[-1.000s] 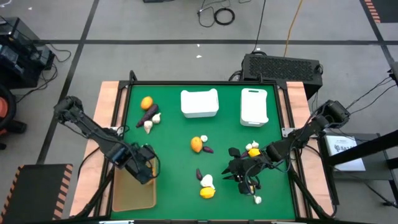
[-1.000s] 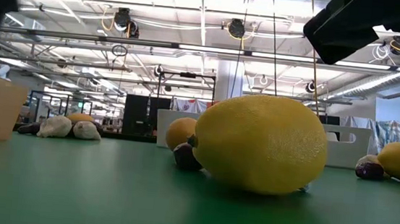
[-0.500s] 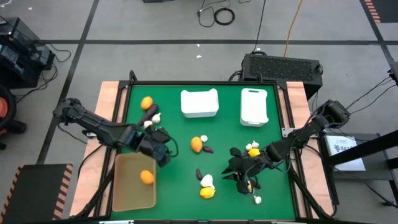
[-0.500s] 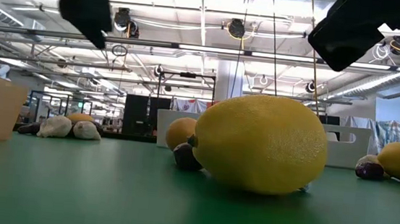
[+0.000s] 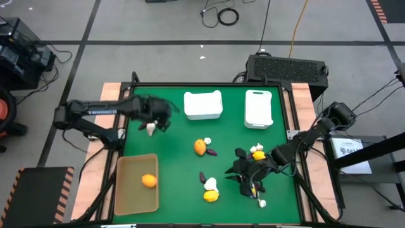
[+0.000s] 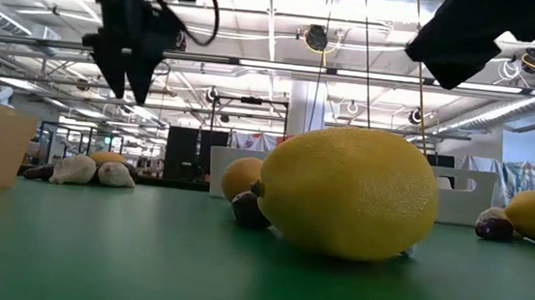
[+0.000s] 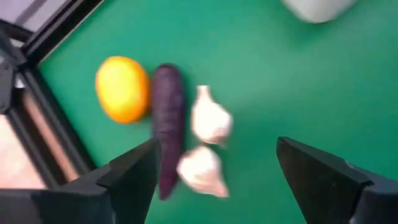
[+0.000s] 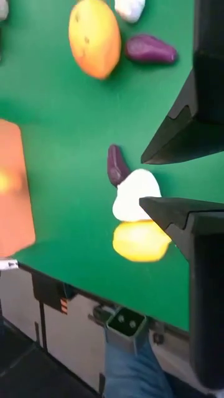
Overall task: Sort produce into baskets
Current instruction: Put the yellow lemon into the yellow bin
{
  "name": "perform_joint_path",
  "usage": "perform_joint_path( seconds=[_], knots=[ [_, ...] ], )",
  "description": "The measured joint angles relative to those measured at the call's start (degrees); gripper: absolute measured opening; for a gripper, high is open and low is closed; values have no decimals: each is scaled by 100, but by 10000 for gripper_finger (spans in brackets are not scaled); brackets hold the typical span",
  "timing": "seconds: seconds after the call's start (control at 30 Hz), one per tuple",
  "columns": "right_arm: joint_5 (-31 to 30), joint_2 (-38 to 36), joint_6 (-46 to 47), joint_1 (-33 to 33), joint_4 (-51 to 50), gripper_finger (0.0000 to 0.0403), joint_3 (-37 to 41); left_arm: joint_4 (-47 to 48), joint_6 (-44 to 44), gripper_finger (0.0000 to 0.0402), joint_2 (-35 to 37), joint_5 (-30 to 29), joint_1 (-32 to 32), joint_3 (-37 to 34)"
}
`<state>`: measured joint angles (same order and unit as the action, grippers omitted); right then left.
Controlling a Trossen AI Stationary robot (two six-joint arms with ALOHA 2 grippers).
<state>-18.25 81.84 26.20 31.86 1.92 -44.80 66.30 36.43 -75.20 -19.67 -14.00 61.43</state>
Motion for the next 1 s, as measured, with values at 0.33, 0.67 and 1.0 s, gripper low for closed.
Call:
perform_joint_path(
  seconds=[0.33, 0.67, 1.0],
  knots=[
    [23, 4, -50, 49, -43, 86, 0, -772, -1614, 325, -34, 974, -3054, -101],
    [36, 7, 10, 238, -156, 86, 0, -1292, -2162, 325, -307, 1359, -3842, -393],
    [34, 9, 12, 238, -158, 86, 0, -1305, -2392, 325, -1157, 1375, -3842, -398]
  ],
)
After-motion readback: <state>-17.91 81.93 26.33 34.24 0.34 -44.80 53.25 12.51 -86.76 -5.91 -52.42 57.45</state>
